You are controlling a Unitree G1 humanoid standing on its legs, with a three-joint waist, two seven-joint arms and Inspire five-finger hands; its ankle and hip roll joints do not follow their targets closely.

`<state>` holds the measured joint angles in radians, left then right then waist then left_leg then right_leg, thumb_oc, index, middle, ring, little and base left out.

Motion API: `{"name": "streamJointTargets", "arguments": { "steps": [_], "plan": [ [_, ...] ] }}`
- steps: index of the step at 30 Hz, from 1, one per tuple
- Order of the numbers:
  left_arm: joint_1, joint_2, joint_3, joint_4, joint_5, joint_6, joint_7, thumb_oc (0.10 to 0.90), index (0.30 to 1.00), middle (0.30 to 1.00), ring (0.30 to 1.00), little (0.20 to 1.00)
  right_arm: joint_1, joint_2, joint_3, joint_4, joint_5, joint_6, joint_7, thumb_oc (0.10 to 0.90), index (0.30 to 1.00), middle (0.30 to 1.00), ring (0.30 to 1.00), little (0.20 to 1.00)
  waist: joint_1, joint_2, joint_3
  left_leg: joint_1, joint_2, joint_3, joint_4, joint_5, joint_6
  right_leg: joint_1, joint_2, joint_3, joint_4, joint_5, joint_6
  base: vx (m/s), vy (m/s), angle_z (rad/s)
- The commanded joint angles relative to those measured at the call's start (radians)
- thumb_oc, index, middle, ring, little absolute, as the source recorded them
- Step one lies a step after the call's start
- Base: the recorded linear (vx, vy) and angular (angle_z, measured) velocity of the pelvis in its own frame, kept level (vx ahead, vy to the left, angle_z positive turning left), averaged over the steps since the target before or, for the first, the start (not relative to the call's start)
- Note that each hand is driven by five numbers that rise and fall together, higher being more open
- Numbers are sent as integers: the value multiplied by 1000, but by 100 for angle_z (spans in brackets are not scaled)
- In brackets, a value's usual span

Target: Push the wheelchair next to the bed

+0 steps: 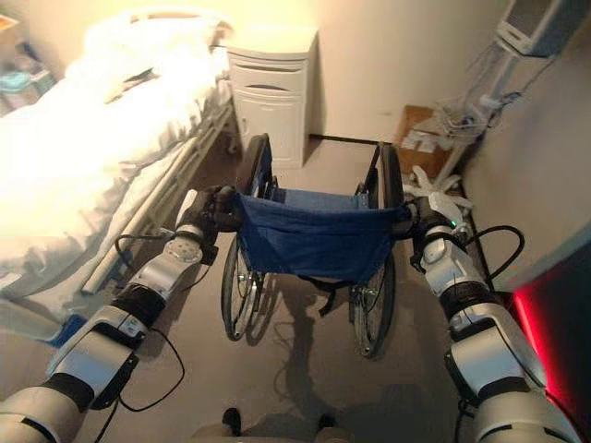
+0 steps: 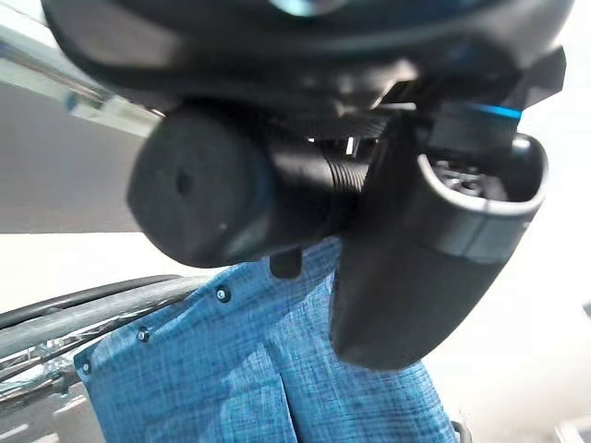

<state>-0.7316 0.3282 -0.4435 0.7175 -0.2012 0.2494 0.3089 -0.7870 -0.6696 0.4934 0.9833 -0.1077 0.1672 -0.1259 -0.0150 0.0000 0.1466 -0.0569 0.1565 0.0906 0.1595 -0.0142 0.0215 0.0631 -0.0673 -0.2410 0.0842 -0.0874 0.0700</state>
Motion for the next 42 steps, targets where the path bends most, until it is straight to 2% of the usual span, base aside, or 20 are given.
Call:
{"name": "streamJointTargets", "arguments": {
  "steps": [1,3,4,6,9,10,14,16,18,19,20,23,25,28,30,32,33,37,39,42],
  "plan": [
    [158,-24,-91,94,-22,3,-161,400,300,300,300,300,-32,46,67,38,27,-152,113,400,300,300,300,300,14,-74,38,104,14,77,185,-32,-103,-62,-71,0,35,70,30,227,-313,92],
    [161,-53,-95,103,-33,6,-161,400,300,300,300,300,-44,45,70,67,24,-157,115,400,300,300,300,300,15,-71,22,124,-27,66,162,-44,-102,-49,-55,-9,19,67,23,268,-323,81],
    [177,-67,-92,96,-41,7,-156,400,300,300,300,300,-57,58,78,85,28,-158,108,400,300,300,300,300,41,-64,26,122,-102,17,128,-84,-87,-26,-35,-2,8,63,27,206,-224,26],
    [193,-68,-88,82,-34,13,-156,400,300,300,300,300,-62,68,79,88,30,-154,108,400,300,300,300,300,58,-60,25,105,-137,4,94,-84,-80,-9,-17,-3,3,56,25,210,-220,5],
    [215,-66,-90,62,-36,22,-152,400,300,300,300,300,-67,92,81,85,18,-143,100,400,300,300,300,300,92,-52,39,44,-181,0,55,-55,-79,40,15,8,-22,42,20,231,-181,-7],
    [233,-65,-96,48,-44,23,-142,400,300,300,300,300,-70,115,83,87,8,-130,97,400,300,300,300,300,124,-39,49,-33,-211,12,0,-3,-84,87,45,18,-47,28,16,301,-143,-19],
    [269,-46,-98,16,-55,16,-130,400,300,300,300,300,-55,134,75,88,-9,-143,98,400,300,300,300,300,158,-12,51,-112,-213,100,-88,101,-87,147,91,13,-63,3,11,283,-98,-48],
    [275,-31,-92,-1,-57,-12,-119,400,300,300,300,300,-58,135,79,86,-25,-153,90,400,300,300,300,300,164,-1,52,-126,-211,156,-85,101,-73,142,102,-4,-33,-21,5,218,14,-65],
    [267,-28,-84,8,-48,6,-113,400,300,300,300,300,-76,152,83,96,15,-145,110,400,300,300,300,300,177,-3,42,-127,-231,138,-70,74,-43,150,121,17,29,-79,2,250,-10,-62],
    [260,-26,-84,26,-50,2,-113,400,300,300,300,300,-78,172,83,107,-8,-143,118,400,300,300,300,300,176,-6,31,-112,-229,160,-73,58,-18,144,129,17,70,-104,4,354,-68,-34],
    [245,-21,-90,47,-46,1,-116,400,300,300,300,300,-52,190,92,104,0,-146,102,400,300,300,300,300,175,-16,17,-80,-226,179,-101,49,5,128,103,-23,208,-69,43,358,-79,5],
    [228,-12,-94,63,-39,11,-118,400,300,300,300,300,-24,193,83,105,3,-170,103,400,300,300,300,300,170,-18,6,-47,-220,147,-119,49,5,93,66,-21,287,-15,80,283,-107,29],
    [195,-15,-101,88,-39,24,-118,400,300,300,300,300,-14,189,67,114,-2,-190,112,400,300,300,300,300,152,-19,8,2,-199,91,-116,40,-13,55,-4,-27,213,8,90,260,-234,-11],
    [165,-12,-99,99,-38,13,-122,400,300,300,300,300,-26,182,66,119,0,-200,106,400,300,300,300,300,137,-8,20,42,-186,32,-115,21,-19,-18,-46,-6,135,57,88,120,-247,-14],
    [136,-5,-107,88,-41,7,-133,400,300,300,300,300,-39,166,62,119,12,-203,82,400,300,300,300,300,116,-8,42,92,-191,-33,-134,-33,-8,-128,-126,50,27,181,108,99,-388,-1],
    [123,-5,-108,87,-50,3,-133,400,300,300,300,300,-49,160,60,111,8,-193,80,400,300,300,300,300,106,-12,53,108,-193,-61,-139,-59,-4,-152,-160,75,-35,231,122,153,-398,43],
    [116,-10,-110,86,-50,0,-138,400,300,300,300,300,-54,154,61,105,8,-178,75,400,300,300,300,300,95,-12,52,109,-192,-100,-135,-77,0,-168,-172,141,-76,249,129,222,-540,104],
    [113,-22,-116,88,-61,6,-131,400,300,300,300,300,-65,141,66,92,18,-153,77,400,300,300,300,300,84,-23,37,73,-158,-139,-90,-82,-16,-149,-167,180,-67,220,136,125,-474,83],
    [144,-25,-114,85,-85,30,-118,400,300,300,300,300,-63,118,91,53,31,-143,121,400,300,300,300,300,88,-47,25,31,-120,-119,-6,-74,-51,-125,-137,123,-18,151,128,158,-519,55],
    [178,-30,-112,88,-66,30,-130,400,300,300,300,300,-55,106,97,48,49,-133,136,400,300,300,300,300,74,-58,15,55,-79,-96,14,-80,-73,-109,-115,101,-10,127,103,243,-389,66]
  ]
}}
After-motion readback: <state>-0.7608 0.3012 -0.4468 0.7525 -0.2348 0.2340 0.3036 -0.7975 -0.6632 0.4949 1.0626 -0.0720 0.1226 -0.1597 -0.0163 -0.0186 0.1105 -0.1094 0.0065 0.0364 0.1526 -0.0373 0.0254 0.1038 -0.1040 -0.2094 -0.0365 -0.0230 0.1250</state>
